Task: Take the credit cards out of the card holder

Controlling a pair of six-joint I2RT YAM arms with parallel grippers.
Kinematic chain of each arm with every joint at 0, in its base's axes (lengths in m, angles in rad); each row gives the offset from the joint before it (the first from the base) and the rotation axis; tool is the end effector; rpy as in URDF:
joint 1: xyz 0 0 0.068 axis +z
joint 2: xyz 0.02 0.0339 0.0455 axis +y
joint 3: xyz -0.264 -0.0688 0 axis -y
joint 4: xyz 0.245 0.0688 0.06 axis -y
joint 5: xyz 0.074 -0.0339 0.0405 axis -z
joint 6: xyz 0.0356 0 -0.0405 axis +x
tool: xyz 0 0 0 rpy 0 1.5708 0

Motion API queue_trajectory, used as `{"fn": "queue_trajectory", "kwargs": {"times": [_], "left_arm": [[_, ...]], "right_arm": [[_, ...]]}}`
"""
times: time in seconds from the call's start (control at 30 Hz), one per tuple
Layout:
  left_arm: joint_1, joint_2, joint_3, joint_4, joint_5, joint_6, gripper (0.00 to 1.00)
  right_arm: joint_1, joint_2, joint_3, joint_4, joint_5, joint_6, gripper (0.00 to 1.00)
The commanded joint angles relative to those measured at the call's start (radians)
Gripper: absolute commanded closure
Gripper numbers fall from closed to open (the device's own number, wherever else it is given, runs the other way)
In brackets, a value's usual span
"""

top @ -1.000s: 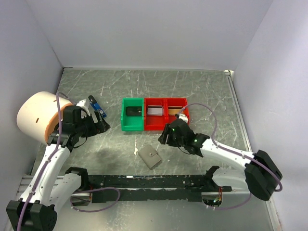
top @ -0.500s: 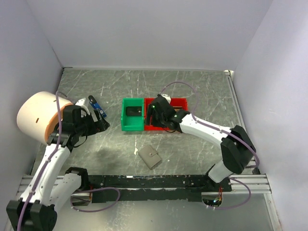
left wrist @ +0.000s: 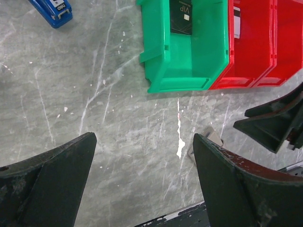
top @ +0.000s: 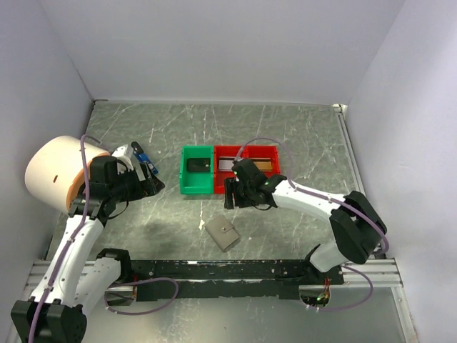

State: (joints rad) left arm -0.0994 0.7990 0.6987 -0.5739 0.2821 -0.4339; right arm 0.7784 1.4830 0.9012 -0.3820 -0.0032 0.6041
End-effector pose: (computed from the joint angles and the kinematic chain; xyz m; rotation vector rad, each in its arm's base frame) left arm 0.1684 -0.0267 0.2703 -0.2258 2.2719 -0.6007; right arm 0.2114 0.2086 0.2020 -0.2299 2.6164 0.5276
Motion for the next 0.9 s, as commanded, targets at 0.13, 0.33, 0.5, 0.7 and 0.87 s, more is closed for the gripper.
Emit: {"fn": "queue_trajectory", "kwargs": {"times": [0.13,0.33,0.5,0.7,0.87], "left_arm": [[0.009,0.048,0.031,0.011,0.055,0.023,0.05],[0.007,0.038,0.020,0.020,0.072,0.023,0.05],[0.007,0.054,0.024,0.014,0.082,0.027,0.05],[0.007,0.038,0.023,0.007,0.058,0.019,0.05],[0.007,0.036,0.023,0.006,0.043,0.014,0.05]], "right_arm": [[-0.004,0.050,-0.039,0.086,-0.065,-0.013,0.36],[0.023,0.018,-0.143,0.228,-0.078,0.148,0.45],[0.104,-0.026,-0.192,0.311,-0.073,0.228,0.46],[0.185,-0.064,-0.208,0.330,-0.018,0.266,0.46],[0.184,-0.114,-0.164,0.216,0.102,0.224,0.43]]}}
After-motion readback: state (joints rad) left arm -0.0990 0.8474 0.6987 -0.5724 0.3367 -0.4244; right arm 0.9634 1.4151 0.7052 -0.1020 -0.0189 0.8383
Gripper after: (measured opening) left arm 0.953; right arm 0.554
